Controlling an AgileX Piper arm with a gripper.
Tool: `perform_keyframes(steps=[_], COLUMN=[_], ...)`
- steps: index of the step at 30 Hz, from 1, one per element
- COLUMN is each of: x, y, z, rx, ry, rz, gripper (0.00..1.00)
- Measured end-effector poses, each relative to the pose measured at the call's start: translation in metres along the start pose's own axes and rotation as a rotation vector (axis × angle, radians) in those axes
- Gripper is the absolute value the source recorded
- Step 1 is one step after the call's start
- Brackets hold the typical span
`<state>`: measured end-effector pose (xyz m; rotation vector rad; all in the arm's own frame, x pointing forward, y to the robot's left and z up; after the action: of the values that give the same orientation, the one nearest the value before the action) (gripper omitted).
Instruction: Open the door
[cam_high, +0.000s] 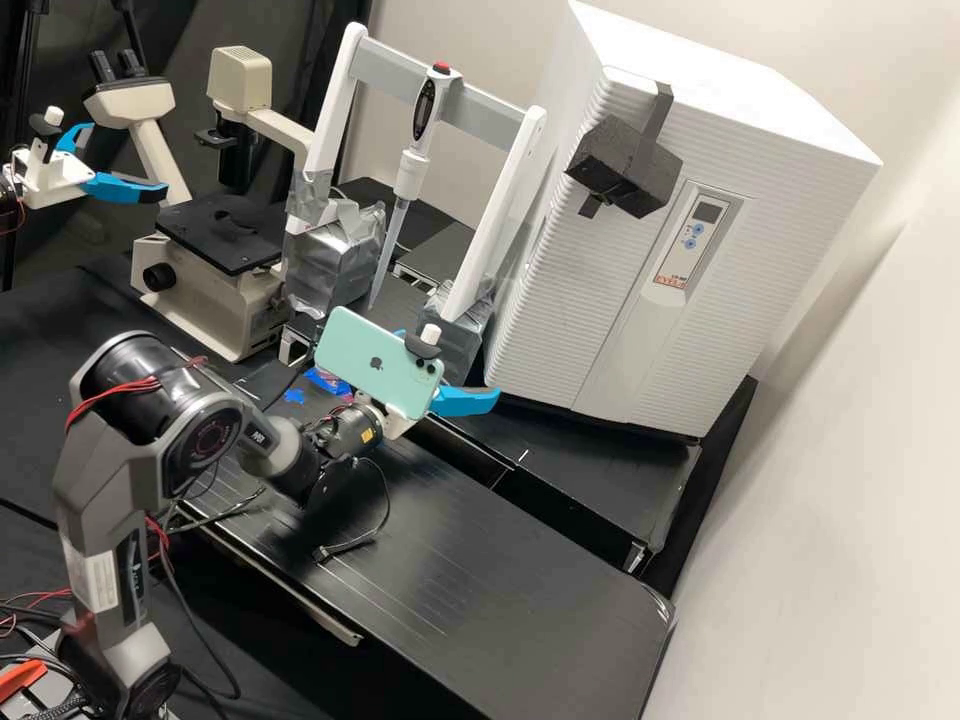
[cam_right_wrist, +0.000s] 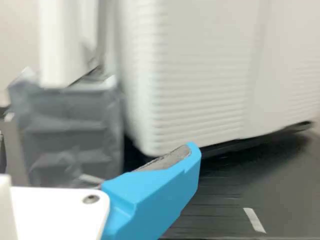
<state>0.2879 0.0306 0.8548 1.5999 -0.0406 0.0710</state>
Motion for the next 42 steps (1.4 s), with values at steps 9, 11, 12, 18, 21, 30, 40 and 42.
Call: perform_keyframes(steps=[9, 11, 12, 18, 21, 30, 40, 42], x=[0.002, 0.007, 0.010, 0.024, 0.029, 0.047, 0.060, 0.060], y=[0.064, 0.072, 0.077, 0.098, 0.105, 0.113, 0.116, 0.116], z=[-0.023, -0.031, -0.035, -0.050, -0.055, -0.065, -0.070, -0.070], rx=[0.069, 0.064, 0.062, 0.081, 0.084, 0.076, 0.064, 0.061], ry=[0.090, 0.112, 0.120, 0.101, 0.096, 0.079, 0.077, 0.076], rz=[0.214, 0.233, 0.241, 0.265, 0.280, 0.290, 0.282, 0.281], gripper=[1.00, 1.00, 1.00, 1.00, 1.00, 1.00, 1.00, 0.00])
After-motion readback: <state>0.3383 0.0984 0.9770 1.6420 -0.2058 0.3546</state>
